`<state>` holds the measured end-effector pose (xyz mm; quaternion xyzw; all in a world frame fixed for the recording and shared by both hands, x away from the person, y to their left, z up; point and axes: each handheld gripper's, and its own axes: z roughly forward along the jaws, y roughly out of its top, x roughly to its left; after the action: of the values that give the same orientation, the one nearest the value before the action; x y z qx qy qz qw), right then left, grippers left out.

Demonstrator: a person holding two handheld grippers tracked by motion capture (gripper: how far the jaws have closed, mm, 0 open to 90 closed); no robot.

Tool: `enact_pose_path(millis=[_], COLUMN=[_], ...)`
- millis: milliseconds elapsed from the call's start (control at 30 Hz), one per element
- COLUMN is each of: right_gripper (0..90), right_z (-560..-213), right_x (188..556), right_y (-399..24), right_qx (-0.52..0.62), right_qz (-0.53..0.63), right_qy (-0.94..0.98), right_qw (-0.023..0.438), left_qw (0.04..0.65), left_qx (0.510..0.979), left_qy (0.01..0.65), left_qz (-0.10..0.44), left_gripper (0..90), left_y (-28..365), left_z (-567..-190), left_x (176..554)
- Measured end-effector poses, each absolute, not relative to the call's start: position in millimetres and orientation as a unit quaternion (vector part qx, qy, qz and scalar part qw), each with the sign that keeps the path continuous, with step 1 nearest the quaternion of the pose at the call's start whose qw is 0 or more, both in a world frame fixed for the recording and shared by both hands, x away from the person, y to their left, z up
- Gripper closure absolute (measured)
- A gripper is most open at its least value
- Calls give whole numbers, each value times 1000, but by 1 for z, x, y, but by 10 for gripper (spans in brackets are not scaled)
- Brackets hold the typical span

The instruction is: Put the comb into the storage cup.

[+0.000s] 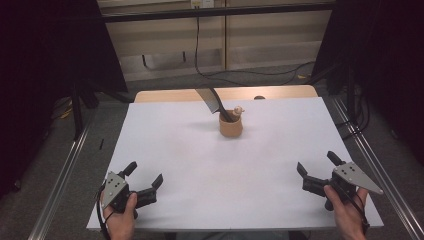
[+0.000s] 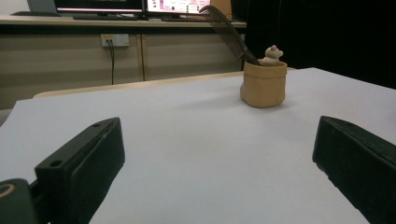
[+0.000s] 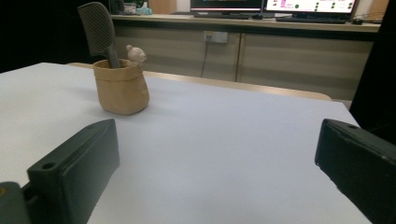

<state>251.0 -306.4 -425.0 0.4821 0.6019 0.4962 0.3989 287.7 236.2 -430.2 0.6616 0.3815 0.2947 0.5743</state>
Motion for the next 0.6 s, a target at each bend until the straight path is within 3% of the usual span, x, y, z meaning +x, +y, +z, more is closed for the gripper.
enact_pose_path(millis=[600], right_gripper=[0], right_z=[-434], right_x=[228], right_y=[-318], right_qx=[479], right_qz=[485], right_qy=[599], right_qw=[420], left_qw=[572], left_qx=[659], left_qy=[386], left_qz=[301], left_gripper=[24], left_y=[236], left_z=[-431], left_x=[283])
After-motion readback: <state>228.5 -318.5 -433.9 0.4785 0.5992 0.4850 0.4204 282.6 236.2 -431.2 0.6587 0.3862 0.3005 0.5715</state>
